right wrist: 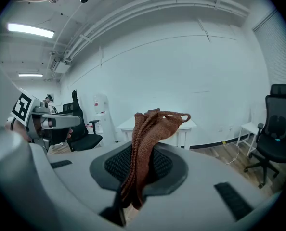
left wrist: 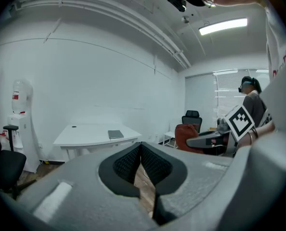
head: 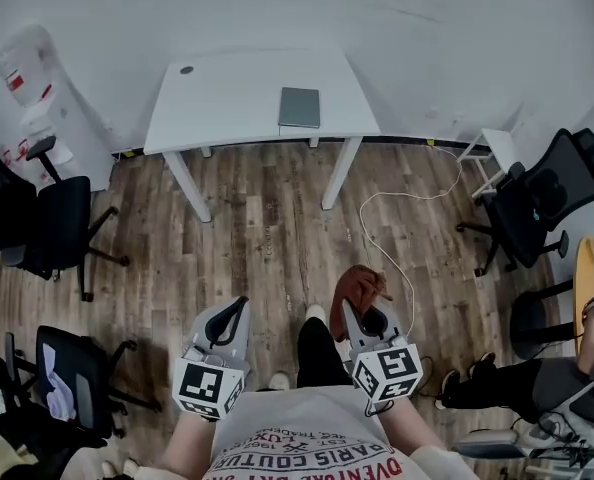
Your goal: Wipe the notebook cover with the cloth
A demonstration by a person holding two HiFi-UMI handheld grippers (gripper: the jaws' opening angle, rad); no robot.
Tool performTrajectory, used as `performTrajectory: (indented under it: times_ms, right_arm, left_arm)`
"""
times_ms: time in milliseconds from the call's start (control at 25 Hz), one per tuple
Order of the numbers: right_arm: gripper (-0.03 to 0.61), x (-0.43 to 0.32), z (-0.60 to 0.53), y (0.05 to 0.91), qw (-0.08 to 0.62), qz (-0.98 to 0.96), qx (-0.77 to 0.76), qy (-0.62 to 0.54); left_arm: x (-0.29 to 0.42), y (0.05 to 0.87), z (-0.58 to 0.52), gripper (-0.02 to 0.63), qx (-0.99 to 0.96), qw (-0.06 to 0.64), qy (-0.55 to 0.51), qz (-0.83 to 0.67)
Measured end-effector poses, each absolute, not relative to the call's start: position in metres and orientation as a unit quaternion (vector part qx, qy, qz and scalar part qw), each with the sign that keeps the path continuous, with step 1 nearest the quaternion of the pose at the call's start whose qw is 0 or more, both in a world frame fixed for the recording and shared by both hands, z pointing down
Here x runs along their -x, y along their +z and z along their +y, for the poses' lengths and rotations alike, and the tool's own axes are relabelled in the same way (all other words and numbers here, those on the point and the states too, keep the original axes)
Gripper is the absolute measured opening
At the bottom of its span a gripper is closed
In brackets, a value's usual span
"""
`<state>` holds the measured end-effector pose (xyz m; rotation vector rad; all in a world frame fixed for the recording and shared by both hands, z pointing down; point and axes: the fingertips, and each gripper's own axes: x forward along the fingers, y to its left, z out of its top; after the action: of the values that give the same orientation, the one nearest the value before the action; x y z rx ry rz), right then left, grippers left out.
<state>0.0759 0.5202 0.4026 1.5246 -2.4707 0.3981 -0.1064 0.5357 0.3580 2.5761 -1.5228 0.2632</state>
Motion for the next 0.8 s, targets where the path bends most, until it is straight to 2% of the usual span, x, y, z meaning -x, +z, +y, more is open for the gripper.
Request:
performTrajectory:
  times_ms: [400, 800]
  right_arm:
    - [0.075, -0.084, 0.353, 0.395, 0.091, -0.868, -0.472, 0.128]
    - [0.075, -0.128, 0.196, 0.371, 0.094, -0.883, -0.45, 0.091]
  left_arm:
    - [0.102, 0.353, 0.398, 0.009, -0.821, 0.059, 0.097, -0.559]
    - [0.045, 0.337, 0.238, 0.009, -0.815, 0.048, 0.077, -0.572]
